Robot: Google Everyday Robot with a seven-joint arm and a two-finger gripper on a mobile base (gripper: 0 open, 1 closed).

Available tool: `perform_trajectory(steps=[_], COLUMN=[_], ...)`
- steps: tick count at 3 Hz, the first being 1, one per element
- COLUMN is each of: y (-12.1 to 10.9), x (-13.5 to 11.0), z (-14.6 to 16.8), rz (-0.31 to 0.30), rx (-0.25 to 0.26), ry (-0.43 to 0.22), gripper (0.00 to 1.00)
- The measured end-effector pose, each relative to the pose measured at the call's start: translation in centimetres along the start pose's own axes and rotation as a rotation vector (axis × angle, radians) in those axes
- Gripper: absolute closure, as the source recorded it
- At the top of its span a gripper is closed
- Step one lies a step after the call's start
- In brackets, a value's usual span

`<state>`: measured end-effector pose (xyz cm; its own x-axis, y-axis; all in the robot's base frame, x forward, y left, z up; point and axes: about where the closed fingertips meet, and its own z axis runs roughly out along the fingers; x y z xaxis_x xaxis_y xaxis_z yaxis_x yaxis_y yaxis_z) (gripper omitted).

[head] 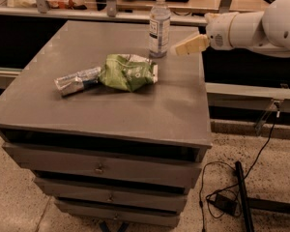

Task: Knock blue plastic bottle over

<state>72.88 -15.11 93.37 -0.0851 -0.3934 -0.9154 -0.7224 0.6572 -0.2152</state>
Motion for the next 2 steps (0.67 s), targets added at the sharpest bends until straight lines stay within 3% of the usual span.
perform_trajectory(steps=[1, 2], y=[0.0, -0.3], x=[0.8, 0.6], z=[2.8, 5.5], rz=[0.053, 0.086], rx=[-0.031, -0.060], ry=[-0.012, -0.066], gripper=[0.00, 0.00])
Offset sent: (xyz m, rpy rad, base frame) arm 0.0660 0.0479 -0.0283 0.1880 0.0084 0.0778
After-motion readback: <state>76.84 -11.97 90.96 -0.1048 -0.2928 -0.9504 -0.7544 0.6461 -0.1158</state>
